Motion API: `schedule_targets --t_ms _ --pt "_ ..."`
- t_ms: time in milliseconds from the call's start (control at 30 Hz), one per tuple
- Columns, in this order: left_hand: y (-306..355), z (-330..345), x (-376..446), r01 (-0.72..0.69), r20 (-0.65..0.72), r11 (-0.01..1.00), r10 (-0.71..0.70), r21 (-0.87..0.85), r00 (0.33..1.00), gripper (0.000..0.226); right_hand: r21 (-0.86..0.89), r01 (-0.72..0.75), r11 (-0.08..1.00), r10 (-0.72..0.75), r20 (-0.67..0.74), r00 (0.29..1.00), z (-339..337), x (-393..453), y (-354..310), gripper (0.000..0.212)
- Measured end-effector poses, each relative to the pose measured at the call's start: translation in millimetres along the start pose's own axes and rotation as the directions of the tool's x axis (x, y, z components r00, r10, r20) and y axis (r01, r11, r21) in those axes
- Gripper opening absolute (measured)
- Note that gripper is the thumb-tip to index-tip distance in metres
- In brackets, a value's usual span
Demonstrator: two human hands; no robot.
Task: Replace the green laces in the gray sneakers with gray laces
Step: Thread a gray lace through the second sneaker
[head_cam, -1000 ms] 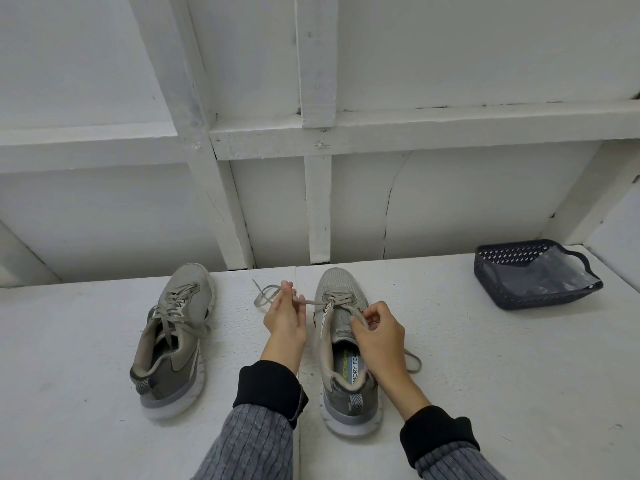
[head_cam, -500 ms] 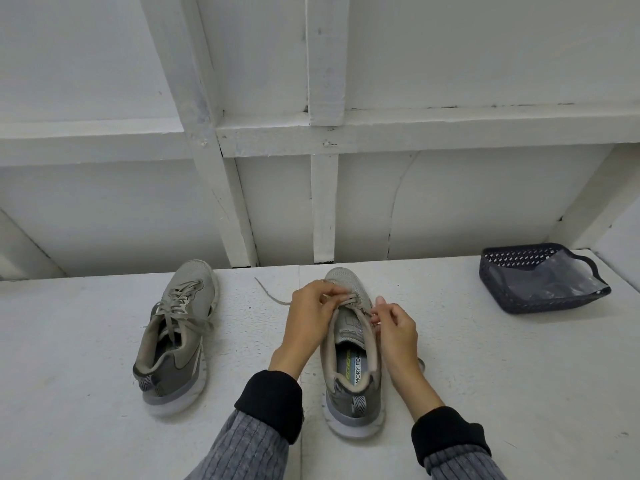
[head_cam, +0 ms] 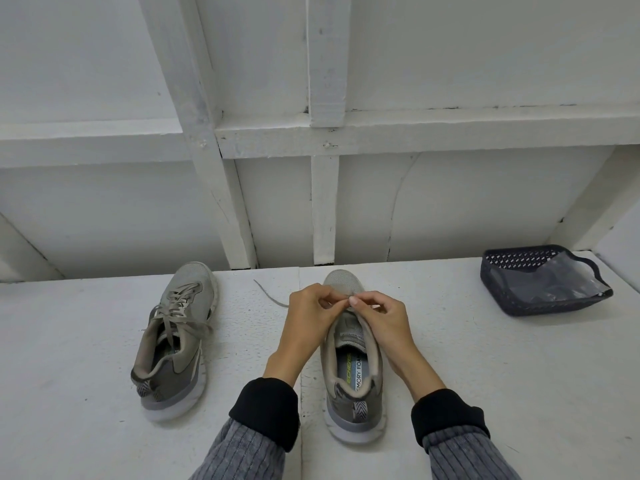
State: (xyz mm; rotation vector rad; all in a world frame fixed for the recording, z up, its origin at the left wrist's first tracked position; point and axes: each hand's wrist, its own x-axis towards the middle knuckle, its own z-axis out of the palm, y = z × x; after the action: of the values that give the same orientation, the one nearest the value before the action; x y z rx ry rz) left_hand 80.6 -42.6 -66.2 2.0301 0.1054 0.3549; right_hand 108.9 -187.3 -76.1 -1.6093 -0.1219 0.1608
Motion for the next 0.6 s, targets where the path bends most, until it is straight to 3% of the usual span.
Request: schedule_targets --t_ms 300,367,467,533,600 --pt "-1.1 0.2 -0.5 -0.003 0.009 1.0 0.003 -0.031 1.0 0.011 -0.081 -0.013 0.997 0.013 -0.007 1.0 2.4 9.6 -4.8 0.011" --pt "-1.9 0.6 -1.6 0.02 -0.044 0.999 -0.021 -0.026 0.999 0.011 0.132 -0.104 0.986 0.102 0.017 0.995 2.8 11.1 -8.5 0.017" --pt "-13.2 -1.4 -5.0 0.149 -0.244 0.986 -0.164 -0.08 0.956 0.01 0.568 -0.191 0.8 0.187 0.066 0.98 -8.4 15.5 -18.7 0.017" --pt "-24.7 -6.3 -8.6 0.243 -0.375 0.963 -0.27 -0.118 0.887 0.009 0.654 -0.163 0.739 0.185 0.036 0.982 -20.8 19.9 -21.3 0.018" --pt "-34.3 -12.2 -10.9 0.305 -0.46 0.943 -0.33 -0.13 0.824 0.008 0.634 -0.114 0.765 0.189 -0.051 0.981 -31.5 24.3 -20.6 0.018"
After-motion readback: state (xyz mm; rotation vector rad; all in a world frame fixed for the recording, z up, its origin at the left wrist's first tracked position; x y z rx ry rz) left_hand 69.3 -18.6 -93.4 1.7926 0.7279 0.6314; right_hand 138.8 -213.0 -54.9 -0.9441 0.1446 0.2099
